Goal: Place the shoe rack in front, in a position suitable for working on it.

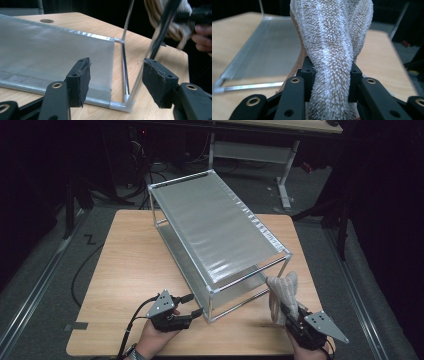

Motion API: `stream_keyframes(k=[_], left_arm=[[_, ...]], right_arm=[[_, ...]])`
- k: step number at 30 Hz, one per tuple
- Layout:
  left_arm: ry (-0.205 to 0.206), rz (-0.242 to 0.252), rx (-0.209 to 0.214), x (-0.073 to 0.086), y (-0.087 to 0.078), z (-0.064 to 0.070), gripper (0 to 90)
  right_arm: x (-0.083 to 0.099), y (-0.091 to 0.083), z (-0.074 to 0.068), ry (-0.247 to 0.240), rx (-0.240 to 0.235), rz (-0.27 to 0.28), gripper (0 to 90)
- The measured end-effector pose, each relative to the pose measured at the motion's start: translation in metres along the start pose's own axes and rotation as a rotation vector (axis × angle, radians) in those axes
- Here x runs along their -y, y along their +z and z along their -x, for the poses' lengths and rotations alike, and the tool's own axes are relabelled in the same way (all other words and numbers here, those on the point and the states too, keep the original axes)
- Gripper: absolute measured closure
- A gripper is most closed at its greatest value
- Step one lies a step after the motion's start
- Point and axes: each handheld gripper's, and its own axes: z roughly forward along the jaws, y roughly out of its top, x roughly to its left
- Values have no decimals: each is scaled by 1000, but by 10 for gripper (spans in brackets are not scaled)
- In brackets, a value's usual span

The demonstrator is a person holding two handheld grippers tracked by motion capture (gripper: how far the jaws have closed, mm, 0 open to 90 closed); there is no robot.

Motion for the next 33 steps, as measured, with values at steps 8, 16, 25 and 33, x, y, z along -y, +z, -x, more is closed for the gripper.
stream_keyframes(k=[8, 16, 25, 33], left_arm=[[-3, -14, 28, 2, 5, 5, 399], [23, -26, 40, -1, 20, 22, 481], [61, -47, -3, -3, 30, 32, 695], [89, -51, -28, -5, 37, 36, 794]], right_arm=[[-21, -14, 0, 4, -23, 95, 669], [-51, -6, -32, -34, -140, 160, 657], [-79, 21, -73, -60, -282, 211, 658], [-72, 22, -96, -105, -388, 176, 659]])
